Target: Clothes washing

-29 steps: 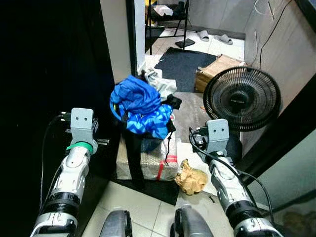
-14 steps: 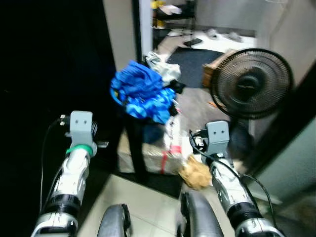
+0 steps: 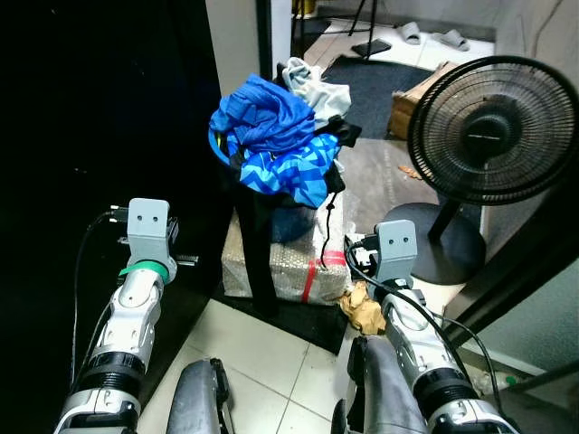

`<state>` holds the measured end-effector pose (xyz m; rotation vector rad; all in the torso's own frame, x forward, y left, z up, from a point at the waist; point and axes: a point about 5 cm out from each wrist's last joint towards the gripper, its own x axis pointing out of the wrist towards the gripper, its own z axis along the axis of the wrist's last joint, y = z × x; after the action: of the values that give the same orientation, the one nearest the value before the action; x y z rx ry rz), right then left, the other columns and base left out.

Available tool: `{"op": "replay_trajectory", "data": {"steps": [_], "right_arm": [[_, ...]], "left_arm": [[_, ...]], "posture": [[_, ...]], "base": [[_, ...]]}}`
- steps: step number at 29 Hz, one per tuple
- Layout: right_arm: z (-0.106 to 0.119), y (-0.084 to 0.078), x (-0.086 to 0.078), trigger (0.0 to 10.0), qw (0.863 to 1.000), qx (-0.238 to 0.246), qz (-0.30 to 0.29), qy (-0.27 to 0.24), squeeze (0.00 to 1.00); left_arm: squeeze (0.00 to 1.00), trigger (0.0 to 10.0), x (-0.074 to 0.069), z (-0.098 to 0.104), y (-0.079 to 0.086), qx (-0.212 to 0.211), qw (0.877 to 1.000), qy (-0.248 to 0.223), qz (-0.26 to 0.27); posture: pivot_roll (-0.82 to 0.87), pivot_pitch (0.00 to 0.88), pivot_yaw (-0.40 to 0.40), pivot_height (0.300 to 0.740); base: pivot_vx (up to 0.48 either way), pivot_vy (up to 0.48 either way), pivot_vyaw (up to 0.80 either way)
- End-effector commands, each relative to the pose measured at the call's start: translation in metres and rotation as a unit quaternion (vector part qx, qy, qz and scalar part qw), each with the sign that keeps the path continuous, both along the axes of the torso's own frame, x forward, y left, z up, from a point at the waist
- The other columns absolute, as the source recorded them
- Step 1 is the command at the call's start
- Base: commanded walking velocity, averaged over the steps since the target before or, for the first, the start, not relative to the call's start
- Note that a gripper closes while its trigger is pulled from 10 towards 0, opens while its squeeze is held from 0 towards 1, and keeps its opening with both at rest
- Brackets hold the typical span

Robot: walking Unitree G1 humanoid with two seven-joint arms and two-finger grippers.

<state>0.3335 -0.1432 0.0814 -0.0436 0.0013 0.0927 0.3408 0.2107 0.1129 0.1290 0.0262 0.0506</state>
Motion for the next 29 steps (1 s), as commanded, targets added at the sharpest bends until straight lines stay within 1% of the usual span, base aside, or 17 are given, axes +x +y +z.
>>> {"op": "replay_trajectory", "data": {"steps": [1,4,6,11,14,15,16,17,18,20,21,23,24,25,26,28,29], "right_arm": [[-0.003,0.001,-0.001,10.0,1.0,0.001,0.001,0.005,0.0],[-0.003,0.001,-0.002,10.0,1.0,0.001,0.001,0.005,0.0],[-0.003,0.001,-0.002,10.0,1.0,0.001,0.001,0.004,0.0],[-0.003,0.0,-0.002,10.0,1.0,0.002,0.002,0.005,0.0],[0.002,-0.001,0.001,10.0,1.0,0.003,0.002,-0.003,0.0],[0.012,-0.001,0.008,10.0,1.0,0.004,0.002,-0.015,0.0],[0.012,-0.001,0.008,10.0,1.0,0.004,0.002,-0.015,0.0],[0.028,-0.001,0.019,10.0,0.999,0.007,0.002,-0.036,0.0],[0.028,-0.001,0.019,10.0,0.999,0.007,0.002,-0.036,0.0],[0.059,0.002,0.037,10.0,0.997,0.019,0.006,-0.072,0.0],[0.069,0.004,0.042,10.0,0.996,0.024,0.009,-0.082,0.0],[0.088,0.014,0.052,10.0,0.995,0.026,0.027,-0.097,0.0],[0.093,0.018,0.055,10.0,0.994,0.024,0.035,-0.101,0.0],[0.093,0.018,0.055,10.0,0.994,0.024,0.035,-0.101,0.0],[0.098,0.022,0.057,10.0,0.993,0.022,0.042,-0.104,0.0],[0.101,0.024,0.058,10.0,0.993,0.021,0.046,-0.106,0.0],[0.104,0.027,0.059,10.0,0.993,0.021,0.051,-0.107,0.0]], "left_arm": [[0.0,10.0,-0.002,-0.004,0.0,0.004,1.0,0.007,0.0],[0.0,10.0,-0.002,-0.004,0.0,0.004,1.0,0.007,0.0],[0.0,10.0,-0.003,-0.005,0.0,0.003,1.0,0.008,0.0],[0.0,10.0,-0.004,-0.005,0.0,0.003,1.0,0.008,0.001],[0.0,10.0,-0.004,-0.005,0.0,0.003,1.0,0.008,0.001],[0.0,10.0,-0.005,-0.005,0.0,0.003,1.0,0.007,0.001],[0.0,10.0,-0.005,-0.005,0.0,0.003,1.0,0.007,0.001],[0.0,10.0,-0.005,-0.005,0.001,0.004,1.0,0.007,0.001],[0.0,10.0,-0.005,-0.005,0.001,0.004,1.0,0.007,0.001],[0.0,10.0,-0.008,-0.005,0.002,0.004,1.0,0.007,0.004],[0.0,10.0,-0.009,-0.006,0.002,0.004,1.0,0.007,0.005],[0.0,10.0,-0.015,-0.008,0.005,0.005,1.0,0.01,0.01],[0.0,10.0,-0.018,-0.009,0.007,0.006,1.0,0.011,0.012],[0.0,10.0,-0.018,-0.009,0.007,0.006,1.0,0.011,0.012],[0.0,10.0,-0.022,-0.011,0.009,0.008,1.0,0.013,0.016],[0.0,10.0,-0.025,-0.011,0.011,0.009,1.0,0.013,0.018],[0.0,10.0,-0.029,-0.012,0.014,0.011,1.0,0.015,0.023]], "posture": [[0.0,0.04,0.043,0.495],[0.0,0.04,0.043,0.49],[0.0,0.045,0.04,0.475],[0.0,0.05,0.04,0.455],[0.01,0.056,0.038,0.445],[0.01,0.064,0.039,0.445],[0.01,0.064,0.039,0.445],[0.01,0.073,0.034,0.445],[0.01,0.073,0.034,0.445],[0.02,0.086,0.027,0.445],[0.02,0.086,0.027,0.445],[0.04,0.126,0.013,0.445],[0.05,0.131,0.012,0.445],[0.05,0.131,0.012,0.445],[0.05,0.147,0.006,0.445],[0.06,0.157,0.003,0.445],[0.07,0.177,-0.003,0.445]], "base": [[0.0,0.0,0.0],[0.0,0.0,0.0],[0.0,0.0,0.0],[0.0,0.0,0.0],[0.0,0.0,0.0],[0.0,0.0,0.0],[0.0,0.0,0.0],[0.0,0.0,0.0],[0.0,0.0,0.0],[0.0,0.0,0.0],[0.0,0.0,0.0],[0.0,0.0,0.0],[0.0,0.0,0.0],[0.0,0.0,0.0],[0.0,0.0,0.0],[0.0,0.0,0.0],[0.0,0.0,0.0]]}}
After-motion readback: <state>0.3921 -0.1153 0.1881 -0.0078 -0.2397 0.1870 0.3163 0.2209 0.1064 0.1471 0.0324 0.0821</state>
